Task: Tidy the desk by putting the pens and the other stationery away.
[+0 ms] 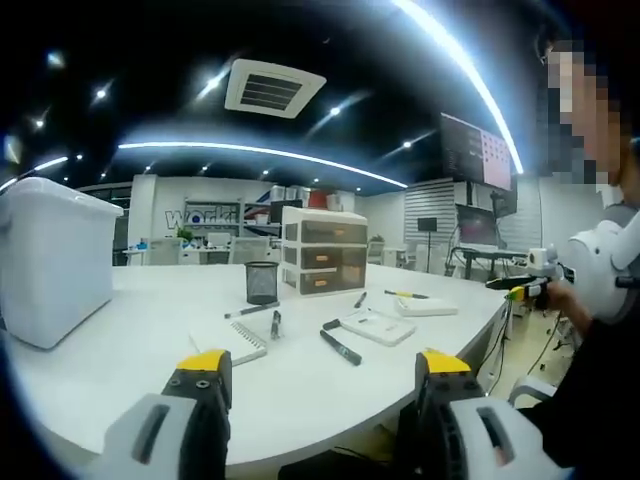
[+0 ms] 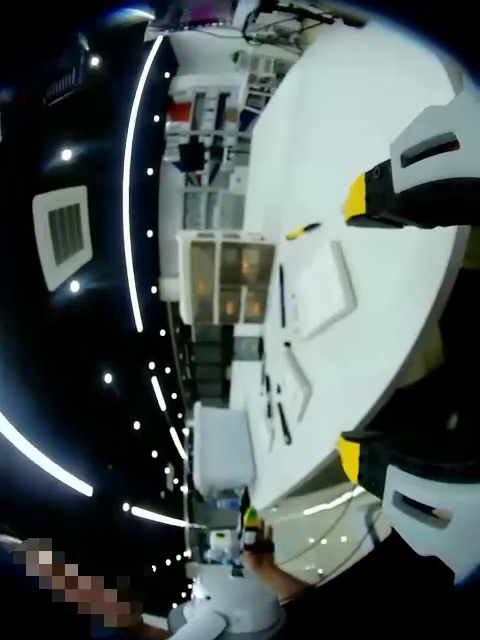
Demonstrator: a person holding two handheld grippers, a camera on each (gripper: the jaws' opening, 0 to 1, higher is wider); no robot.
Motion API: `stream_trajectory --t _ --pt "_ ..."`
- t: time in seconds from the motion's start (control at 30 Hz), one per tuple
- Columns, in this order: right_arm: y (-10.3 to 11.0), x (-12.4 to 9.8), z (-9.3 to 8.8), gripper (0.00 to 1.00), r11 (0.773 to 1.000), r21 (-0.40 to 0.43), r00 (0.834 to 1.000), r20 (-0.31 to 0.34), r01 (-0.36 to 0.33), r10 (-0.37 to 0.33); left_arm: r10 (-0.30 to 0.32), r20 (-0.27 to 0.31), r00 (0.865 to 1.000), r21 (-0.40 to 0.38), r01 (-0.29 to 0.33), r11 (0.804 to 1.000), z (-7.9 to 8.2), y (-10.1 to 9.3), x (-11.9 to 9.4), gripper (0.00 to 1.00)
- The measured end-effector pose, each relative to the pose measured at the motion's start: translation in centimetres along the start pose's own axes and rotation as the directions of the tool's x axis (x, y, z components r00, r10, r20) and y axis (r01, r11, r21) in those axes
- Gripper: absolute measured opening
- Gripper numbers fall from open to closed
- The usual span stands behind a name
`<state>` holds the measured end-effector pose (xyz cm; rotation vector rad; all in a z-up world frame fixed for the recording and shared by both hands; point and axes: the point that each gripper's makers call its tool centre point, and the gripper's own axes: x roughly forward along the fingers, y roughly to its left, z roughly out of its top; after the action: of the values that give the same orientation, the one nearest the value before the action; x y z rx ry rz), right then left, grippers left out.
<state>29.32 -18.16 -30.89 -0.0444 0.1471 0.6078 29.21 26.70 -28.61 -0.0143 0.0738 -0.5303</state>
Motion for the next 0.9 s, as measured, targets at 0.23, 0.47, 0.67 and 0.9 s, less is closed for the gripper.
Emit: stream_trajectory --t 0.23,0.47,0.67,0.9 --pt "0.7 0.3 0.4 0.79 0.999 -0.003 0.999 -0.031 -0.033 0.033 -0.013 -0.026 1.0 -0.011 0.012 1.0 0.1 0.1 -0.1 0.74" --pt "1.2 0.5 0.8 0.78 0.998 -0.032 0.996 -0.07 -0.055 0.052 -0.026 -0.037 0.999 -0.002 0.026 1.0 0.7 -0.1 -0.1 0.74" --pt "1.4 0.8 0.9 0.78 0.997 -0.039 0.992 -0.102 -0.072 0.068 -0.036 -0.062 0.997 0.005 0.037 0.999 0.7 -0.4 0.2 0.74" --pt "1.5 0.9 1.2 0.78 0.994 -0.047 0.987 -0.133 -0.095 0.088 -0.045 -0.073 0.996 0.009 0.046 0.999 1.4 -0.5 0.2 0.74"
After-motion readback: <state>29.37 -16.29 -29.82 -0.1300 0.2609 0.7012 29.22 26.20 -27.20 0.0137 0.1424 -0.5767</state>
